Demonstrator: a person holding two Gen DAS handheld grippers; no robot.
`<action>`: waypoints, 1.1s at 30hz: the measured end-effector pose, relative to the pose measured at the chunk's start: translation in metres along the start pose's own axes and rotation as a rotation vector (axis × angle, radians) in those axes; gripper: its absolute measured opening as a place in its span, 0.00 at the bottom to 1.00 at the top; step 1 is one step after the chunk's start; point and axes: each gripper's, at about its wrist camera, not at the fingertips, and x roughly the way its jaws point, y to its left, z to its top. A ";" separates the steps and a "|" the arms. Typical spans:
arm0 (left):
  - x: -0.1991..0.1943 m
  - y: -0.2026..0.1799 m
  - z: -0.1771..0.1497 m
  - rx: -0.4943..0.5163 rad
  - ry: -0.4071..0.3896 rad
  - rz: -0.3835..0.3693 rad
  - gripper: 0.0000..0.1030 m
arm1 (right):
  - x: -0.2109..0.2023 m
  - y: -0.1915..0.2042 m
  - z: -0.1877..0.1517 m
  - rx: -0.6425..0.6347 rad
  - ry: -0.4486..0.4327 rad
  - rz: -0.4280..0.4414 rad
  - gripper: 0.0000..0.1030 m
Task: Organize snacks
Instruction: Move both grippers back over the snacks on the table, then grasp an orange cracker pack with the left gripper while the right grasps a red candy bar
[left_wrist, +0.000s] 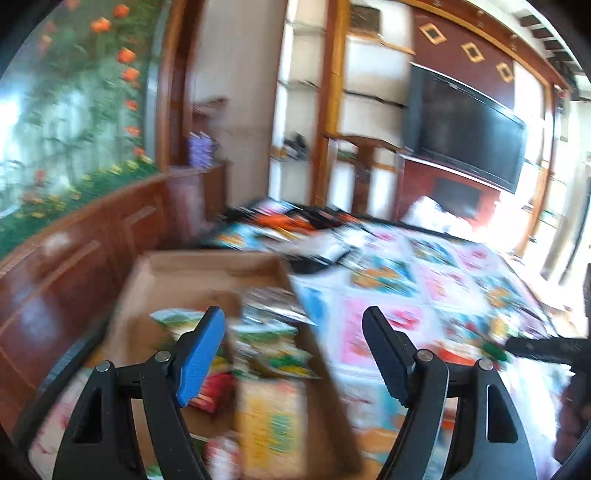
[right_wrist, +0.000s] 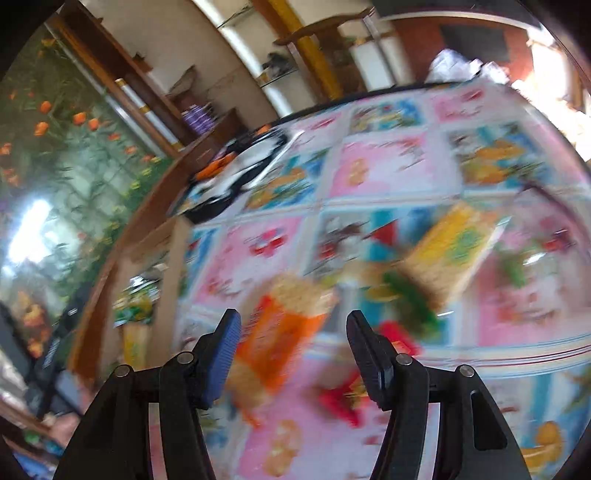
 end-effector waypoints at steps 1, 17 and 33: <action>0.003 -0.007 -0.001 0.006 0.039 -0.049 0.74 | -0.004 -0.005 -0.001 0.015 -0.002 0.003 0.62; 0.083 -0.162 -0.043 0.305 0.449 -0.232 0.77 | -0.023 -0.056 -0.006 0.198 0.003 -0.056 0.62; 0.099 -0.135 -0.042 0.190 0.401 -0.220 0.51 | -0.007 -0.035 -0.015 0.131 0.040 -0.104 0.62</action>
